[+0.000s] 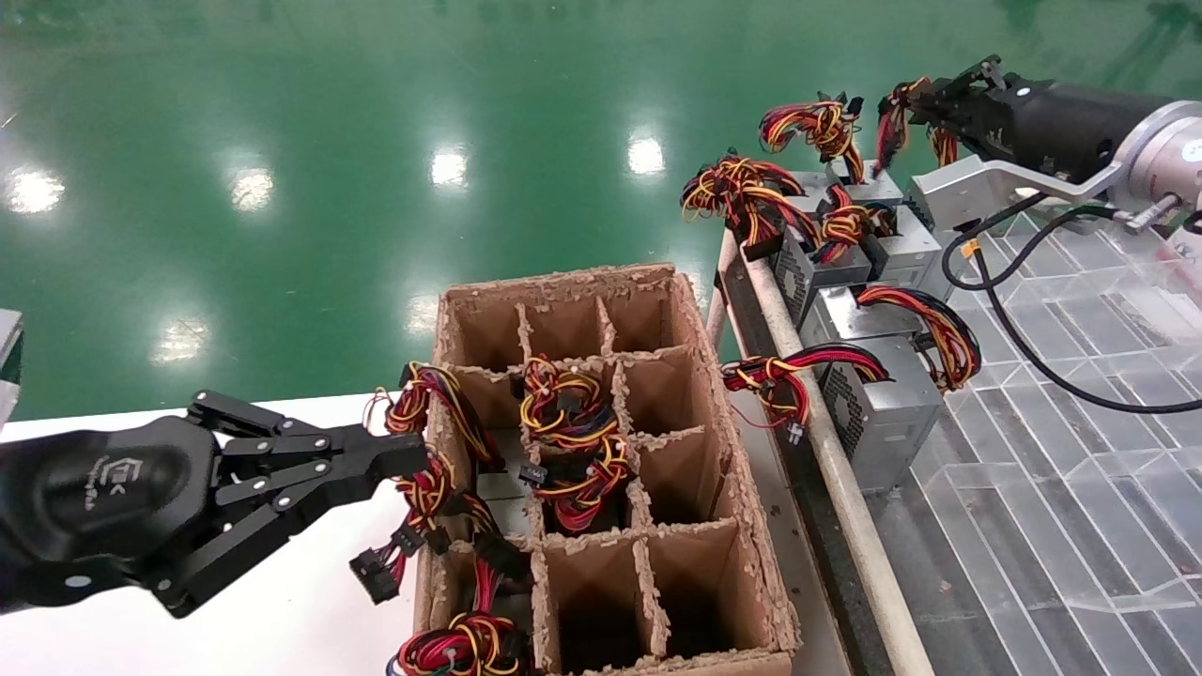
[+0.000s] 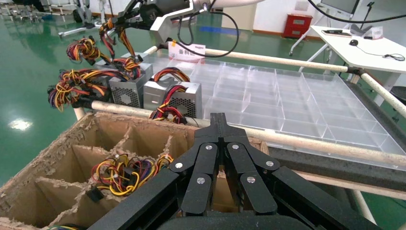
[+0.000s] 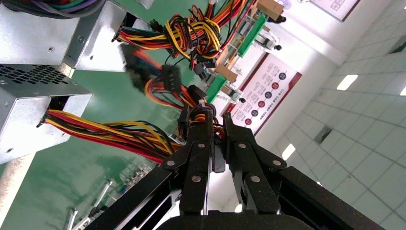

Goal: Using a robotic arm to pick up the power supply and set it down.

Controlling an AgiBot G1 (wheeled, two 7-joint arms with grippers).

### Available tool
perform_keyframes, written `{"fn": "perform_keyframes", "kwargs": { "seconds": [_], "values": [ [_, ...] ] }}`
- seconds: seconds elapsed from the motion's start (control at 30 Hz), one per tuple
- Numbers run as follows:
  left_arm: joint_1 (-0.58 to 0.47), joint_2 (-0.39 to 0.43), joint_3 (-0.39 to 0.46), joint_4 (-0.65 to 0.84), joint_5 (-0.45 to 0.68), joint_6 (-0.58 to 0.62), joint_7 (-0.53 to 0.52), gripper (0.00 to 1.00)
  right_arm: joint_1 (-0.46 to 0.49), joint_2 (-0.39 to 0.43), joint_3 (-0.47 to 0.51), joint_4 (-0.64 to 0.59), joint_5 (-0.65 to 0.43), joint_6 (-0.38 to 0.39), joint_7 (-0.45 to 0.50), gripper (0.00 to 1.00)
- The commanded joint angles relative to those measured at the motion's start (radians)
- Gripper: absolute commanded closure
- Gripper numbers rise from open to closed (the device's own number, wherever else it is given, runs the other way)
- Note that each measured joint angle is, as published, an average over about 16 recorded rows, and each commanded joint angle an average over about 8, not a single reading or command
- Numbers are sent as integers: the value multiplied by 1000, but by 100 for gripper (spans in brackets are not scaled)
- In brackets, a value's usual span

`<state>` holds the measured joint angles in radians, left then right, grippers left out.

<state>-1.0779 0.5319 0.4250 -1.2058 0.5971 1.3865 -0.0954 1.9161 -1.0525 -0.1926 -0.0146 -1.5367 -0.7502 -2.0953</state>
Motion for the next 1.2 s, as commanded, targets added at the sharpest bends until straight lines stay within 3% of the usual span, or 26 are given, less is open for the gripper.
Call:
{"fn": "perform_keyframes", "kwargs": {
  "seconds": [0.03,0.07,0.53,0.87,1.13,1.17,1.2],
  "values": [
    [0,0,0,0,0,0,0,100,-6,-2,3,3,5,5,2,4],
    [0,0,0,0,0,0,0,100,-7,-2,4,4,6,5,3,0],
    [0,0,0,0,0,0,0,100,8,5,15,-16,21,-41,73,0],
    [0,0,0,0,0,0,0,100,28,28,46,-51,71,-132,266,0],
    [0,0,0,0,0,0,0,100,-62,72,33,89,149,-198,486,0],
    [0,0,0,0,0,0,0,98,-77,79,31,112,162,-209,521,0],
    [0,0,0,0,0,0,0,85,-92,86,29,136,175,-220,556,0]
  ]
}}
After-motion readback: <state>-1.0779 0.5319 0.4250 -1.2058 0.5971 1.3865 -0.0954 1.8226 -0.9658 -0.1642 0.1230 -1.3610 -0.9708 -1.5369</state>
